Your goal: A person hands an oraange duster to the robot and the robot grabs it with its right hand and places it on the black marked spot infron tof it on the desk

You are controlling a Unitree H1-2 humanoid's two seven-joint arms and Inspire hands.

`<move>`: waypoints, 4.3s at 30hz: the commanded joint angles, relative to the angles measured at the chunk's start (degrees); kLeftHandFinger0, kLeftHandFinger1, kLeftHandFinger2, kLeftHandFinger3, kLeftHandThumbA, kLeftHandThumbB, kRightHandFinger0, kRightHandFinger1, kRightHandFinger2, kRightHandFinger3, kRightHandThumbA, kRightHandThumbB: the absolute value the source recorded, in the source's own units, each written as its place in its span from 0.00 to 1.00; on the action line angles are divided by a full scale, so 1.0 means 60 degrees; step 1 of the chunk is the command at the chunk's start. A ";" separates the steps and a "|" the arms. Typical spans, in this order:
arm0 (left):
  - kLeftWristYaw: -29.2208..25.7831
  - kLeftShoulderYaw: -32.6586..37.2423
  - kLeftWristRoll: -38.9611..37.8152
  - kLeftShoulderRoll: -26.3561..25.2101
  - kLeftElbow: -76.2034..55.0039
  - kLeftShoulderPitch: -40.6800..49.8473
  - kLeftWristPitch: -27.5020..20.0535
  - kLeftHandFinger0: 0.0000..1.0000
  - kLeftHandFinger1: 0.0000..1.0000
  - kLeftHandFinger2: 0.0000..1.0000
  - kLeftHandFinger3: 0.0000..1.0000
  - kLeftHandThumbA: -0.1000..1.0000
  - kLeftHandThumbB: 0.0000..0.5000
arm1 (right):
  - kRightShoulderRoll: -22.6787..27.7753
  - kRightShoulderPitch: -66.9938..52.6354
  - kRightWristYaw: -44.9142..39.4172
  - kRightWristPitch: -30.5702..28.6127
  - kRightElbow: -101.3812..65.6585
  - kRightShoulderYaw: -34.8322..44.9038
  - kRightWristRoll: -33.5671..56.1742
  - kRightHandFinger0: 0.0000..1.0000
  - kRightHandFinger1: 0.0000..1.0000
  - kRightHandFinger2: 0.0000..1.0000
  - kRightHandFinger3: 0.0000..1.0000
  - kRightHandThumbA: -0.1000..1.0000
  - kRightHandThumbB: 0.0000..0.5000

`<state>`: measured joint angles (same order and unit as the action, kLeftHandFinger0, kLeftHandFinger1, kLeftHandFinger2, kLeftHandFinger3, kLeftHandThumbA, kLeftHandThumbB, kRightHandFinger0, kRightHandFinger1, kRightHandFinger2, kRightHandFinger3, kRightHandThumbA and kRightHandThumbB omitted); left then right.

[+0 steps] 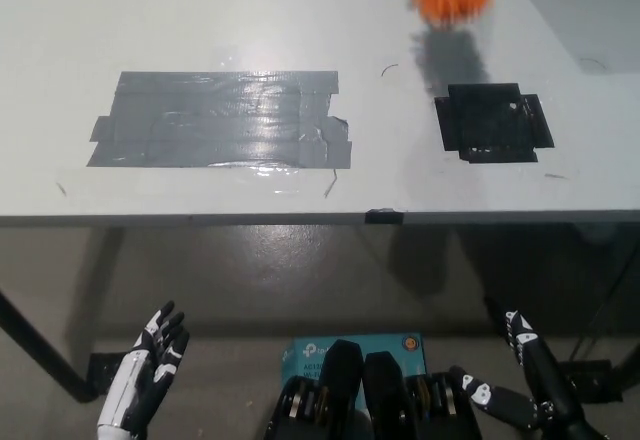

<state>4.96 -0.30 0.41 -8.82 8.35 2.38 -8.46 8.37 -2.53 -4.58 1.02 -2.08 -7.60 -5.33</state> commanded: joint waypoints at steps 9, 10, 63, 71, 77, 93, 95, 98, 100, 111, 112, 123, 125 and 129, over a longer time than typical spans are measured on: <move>0.0037 -0.0174 -0.0206 -0.0091 -0.0246 -0.0039 -0.0259 1.00 1.00 1.00 1.00 0.81 0.39 | -0.0073 -0.0270 0.0799 -0.0467 -0.3215 0.0728 -0.1267 1.00 1.00 1.00 1.00 0.76 0.40; 0.0036 -0.0186 -0.0205 -0.0099 -0.0248 -0.0064 -0.0259 1.00 1.00 1.00 1.00 0.81 0.39 | -0.0064 -0.0248 0.0785 -0.0214 -0.3705 0.0831 -0.1432 1.00 1.00 1.00 1.00 0.81 0.45; 0.0033 -0.0227 -0.0068 -0.0136 -0.0542 0.0064 -0.0390 1.00 1.00 1.00 1.00 0.84 0.29 | 0.0815 1.3688 -0.0450 0.2658 1.2302 -0.0422 -0.2519 1.00 1.00 1.00 1.00 0.89 0.89; 0.0007 -0.0268 -0.0010 -0.0200 -0.0580 0.0077 -0.0480 1.00 1.00 1.00 1.00 0.85 0.28 | 0.0684 1.3740 0.0170 0.3073 1.3238 -0.1870 -0.3277 0.25 0.42 0.56 1.00 0.00 0.44; 0.0047 -0.0295 0.0003 -0.0264 -0.0664 0.0143 -0.0379 1.00 1.00 1.00 1.00 0.86 0.26 | 0.0845 1.3497 0.0885 0.2645 1.3050 -0.2329 -0.3375 0.44 0.58 0.65 1.00 0.00 0.36; 0.0070 -0.0446 -0.0092 -0.0318 -0.0764 0.0006 -0.0199 1.00 1.00 1.00 1.00 0.86 0.26 | 0.1868 1.2229 0.0903 0.3657 0.6194 -0.1301 -0.3356 0.00 0.15 0.24 0.41 0.00 0.41; 0.0070 -0.0445 -0.0078 -0.0324 -0.0716 0.0010 -0.0256 1.00 1.00 1.00 1.00 0.86 0.27 | 0.1896 1.2070 0.0911 0.3865 0.5380 -0.1037 -0.3272 0.00 0.13 0.24 0.42 0.00 0.40; 0.0071 -0.0473 -0.0131 -0.0313 -0.0576 -0.0026 -0.0386 1.00 1.00 1.00 1.00 0.86 0.26 | 0.1872 1.1991 0.0699 0.4313 0.4447 -0.0816 -0.3357 0.00 0.10 0.34 0.58 0.00 0.37; 0.0079 -0.0493 -0.0166 -0.0317 -0.0545 -0.0039 -0.0395 1.00 1.00 1.00 1.00 0.85 0.28 | 0.1873 1.1959 0.0579 0.4318 0.4238 -0.0751 -0.3383 0.04 0.14 0.38 0.51 0.00 0.41; 0.0097 -0.0526 -0.0173 -0.0317 -0.0640 -0.0227 -0.0259 1.00 1.00 1.00 1.00 0.85 0.26 | 0.1833 1.1952 0.0675 0.3593 0.6030 -0.1159 -0.3467 0.03 0.19 0.69 0.68 0.00 0.55; 0.0096 -0.0515 -0.0146 -0.0320 -0.0660 -0.0225 -0.0227 1.00 1.00 1.00 1.00 0.85 0.26 | 0.1787 1.1955 0.0713 0.3583 0.6433 -0.1247 -0.3531 0.08 0.22 0.68 0.78 0.00 0.51; 0.0080 -0.0534 -0.0138 -0.0373 -0.0666 -0.0376 -0.0219 1.00 1.00 1.00 1.00 0.81 0.27 | 0.1335 1.1738 0.1316 0.2247 0.9265 -0.1112 -0.3190 0.31 0.47 0.67 0.35 0.00 0.51; 0.0083 -0.0526 -0.0112 -0.0390 -0.0632 -0.0391 -0.0255 1.00 1.00 1.00 1.00 0.80 0.24 | 0.1239 1.1649 0.1263 0.2279 0.9422 -0.1067 -0.3119 0.20 0.36 0.53 0.39 0.00 0.58; 0.0072 -0.0534 -0.0106 -0.0413 -0.0652 -0.0383 -0.0262 1.00 1.00 1.00 1.00 0.77 0.19 | 0.1056 1.1618 0.1068 0.2239 0.9816 -0.1210 -0.3178 0.62 0.82 0.82 0.49 0.00 0.53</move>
<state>4.97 -3.15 0.06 -9.99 6.09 0.71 -8.64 15.36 64.73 0.62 18.70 55.59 -14.42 -24.67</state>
